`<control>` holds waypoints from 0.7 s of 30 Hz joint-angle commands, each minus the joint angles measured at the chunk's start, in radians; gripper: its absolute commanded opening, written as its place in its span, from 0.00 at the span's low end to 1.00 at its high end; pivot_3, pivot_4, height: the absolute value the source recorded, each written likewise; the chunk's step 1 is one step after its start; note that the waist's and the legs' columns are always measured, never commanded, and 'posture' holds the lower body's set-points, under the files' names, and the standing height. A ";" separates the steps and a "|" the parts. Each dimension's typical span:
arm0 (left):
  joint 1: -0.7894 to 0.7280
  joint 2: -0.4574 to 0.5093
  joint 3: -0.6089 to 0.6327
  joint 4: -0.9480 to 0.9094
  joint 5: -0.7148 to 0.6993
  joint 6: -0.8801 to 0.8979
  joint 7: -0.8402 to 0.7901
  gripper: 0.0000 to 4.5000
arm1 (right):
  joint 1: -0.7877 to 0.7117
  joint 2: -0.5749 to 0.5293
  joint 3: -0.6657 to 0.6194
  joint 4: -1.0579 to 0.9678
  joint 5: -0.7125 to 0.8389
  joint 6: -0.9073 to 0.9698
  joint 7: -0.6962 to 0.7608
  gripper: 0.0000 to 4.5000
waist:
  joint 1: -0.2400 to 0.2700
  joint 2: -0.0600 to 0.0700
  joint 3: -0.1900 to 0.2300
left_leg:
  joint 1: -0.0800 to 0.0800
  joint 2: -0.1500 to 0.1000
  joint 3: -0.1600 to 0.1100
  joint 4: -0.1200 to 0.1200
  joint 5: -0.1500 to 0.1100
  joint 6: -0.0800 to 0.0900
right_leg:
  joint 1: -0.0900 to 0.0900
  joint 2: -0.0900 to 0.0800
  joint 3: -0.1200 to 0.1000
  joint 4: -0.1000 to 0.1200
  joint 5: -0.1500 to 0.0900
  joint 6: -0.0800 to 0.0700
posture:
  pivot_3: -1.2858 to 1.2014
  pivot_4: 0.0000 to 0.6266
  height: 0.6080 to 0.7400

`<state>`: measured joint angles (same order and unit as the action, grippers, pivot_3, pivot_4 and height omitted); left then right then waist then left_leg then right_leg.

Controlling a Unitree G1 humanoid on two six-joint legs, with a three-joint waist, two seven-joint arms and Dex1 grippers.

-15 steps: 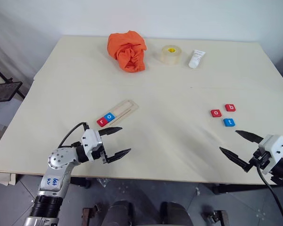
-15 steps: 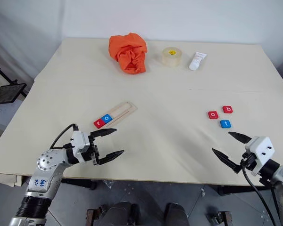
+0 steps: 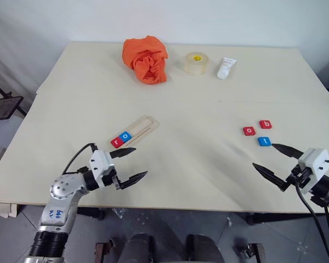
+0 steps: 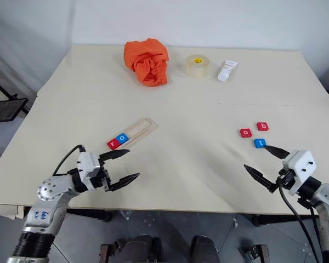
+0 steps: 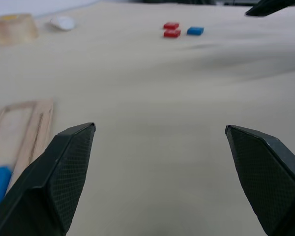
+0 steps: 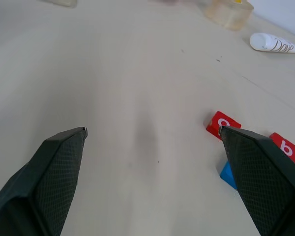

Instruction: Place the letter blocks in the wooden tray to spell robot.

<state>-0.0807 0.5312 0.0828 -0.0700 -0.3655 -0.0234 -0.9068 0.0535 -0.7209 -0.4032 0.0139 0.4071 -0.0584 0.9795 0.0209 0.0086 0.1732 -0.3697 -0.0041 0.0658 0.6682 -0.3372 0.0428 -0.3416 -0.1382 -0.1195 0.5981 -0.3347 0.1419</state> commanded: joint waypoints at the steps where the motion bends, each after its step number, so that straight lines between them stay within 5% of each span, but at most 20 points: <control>1: 0.048 0.062 0.078 -0.045 0.006 0.137 0.087 1.00 | -0.033 -0.024 -0.004 0.012 0.008 0.002 0.009 1.00 | 0.000 0.000 0.000 | 0.000 0.000 0.000 0.000 0.000 0.000 | 0.000 0.000 0.000 0.000 0.000 0.000 | 0.52 0.24 1.00; 12: 0.132 0.132 0.241 -0.108 -0.107 0.188 0.051 1.00 | -0.125 -0.039 0.047 0.034 0.032 0.023 0.091 1.00 | 0.002 0.000 0.000 | -0.001 -0.001 -0.003 0.001 0.000 0.000 | 0.001 -0.003 0.005 0.000 0.000 0.000 | 0.52 0.24 1.00; 21: -0.144 0.266 0.138 0.005 -0.041 0.434 0.075 1.00 | -0.198 -0.035 0.089 0.046 0.024 0.031 0.103 1.00 | 0.003 -0.001 0.001 | 0.000 -0.002 -0.002 0.002 0.000 0.000 | 0.000 -0.002 0.002 0.004 0.000 0.000 | 0.52 0.24 1.00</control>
<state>-0.2068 0.7855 0.2440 -0.0781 -0.4238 0.3816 -0.8325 -0.1405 -0.7427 -0.3070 0.0774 0.4192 -0.0219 1.0783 0.0243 0.0078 0.1737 -0.3702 -0.0057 0.0634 0.6697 -0.3373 0.0428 -0.3419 -0.1399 -0.1190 0.6019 -0.3347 0.1419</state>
